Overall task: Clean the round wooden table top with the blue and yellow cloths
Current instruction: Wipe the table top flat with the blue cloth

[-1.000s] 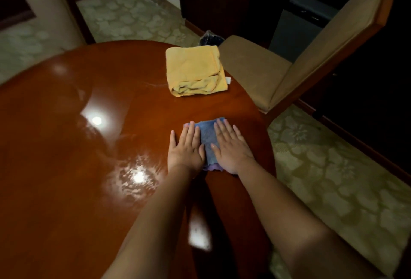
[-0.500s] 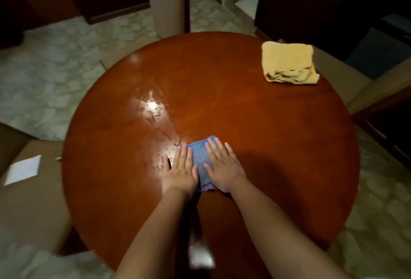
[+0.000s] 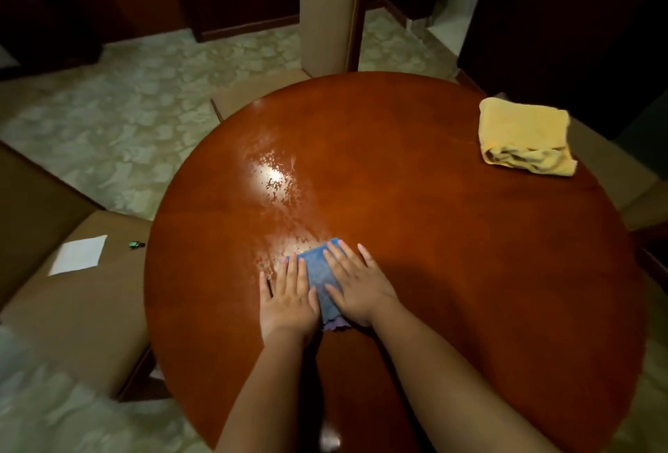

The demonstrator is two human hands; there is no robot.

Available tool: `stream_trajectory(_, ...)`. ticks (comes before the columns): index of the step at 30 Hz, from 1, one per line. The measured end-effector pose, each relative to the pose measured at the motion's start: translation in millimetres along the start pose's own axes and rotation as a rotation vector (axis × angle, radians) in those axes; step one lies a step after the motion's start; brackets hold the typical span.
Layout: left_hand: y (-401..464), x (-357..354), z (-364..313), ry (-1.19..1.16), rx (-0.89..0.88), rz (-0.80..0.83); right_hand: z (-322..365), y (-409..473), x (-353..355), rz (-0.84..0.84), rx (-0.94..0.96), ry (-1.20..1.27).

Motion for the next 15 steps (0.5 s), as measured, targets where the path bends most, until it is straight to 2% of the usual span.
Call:
stream_trajectory(9,82.0,30.9,14.8,-0.044,0.15,-0.022,-25.4,103.1,29.7,-0.009,0.139,-0.046)
stream_trajectory(15,160.0,67.2,-3.6,-0.039,0.138,-0.058,-82.2,164.1,56.9,-0.038,0.162,-0.099)
Point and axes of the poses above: each hand's wrist, its own y-axis towards the middle knuckle, its own x-axis out of the back of the hand, z = x × y, the point moved 3 cm from there along y, towards the middle knuckle, and after that the axes turned 2 degrees about z, right-handed, at the moved point
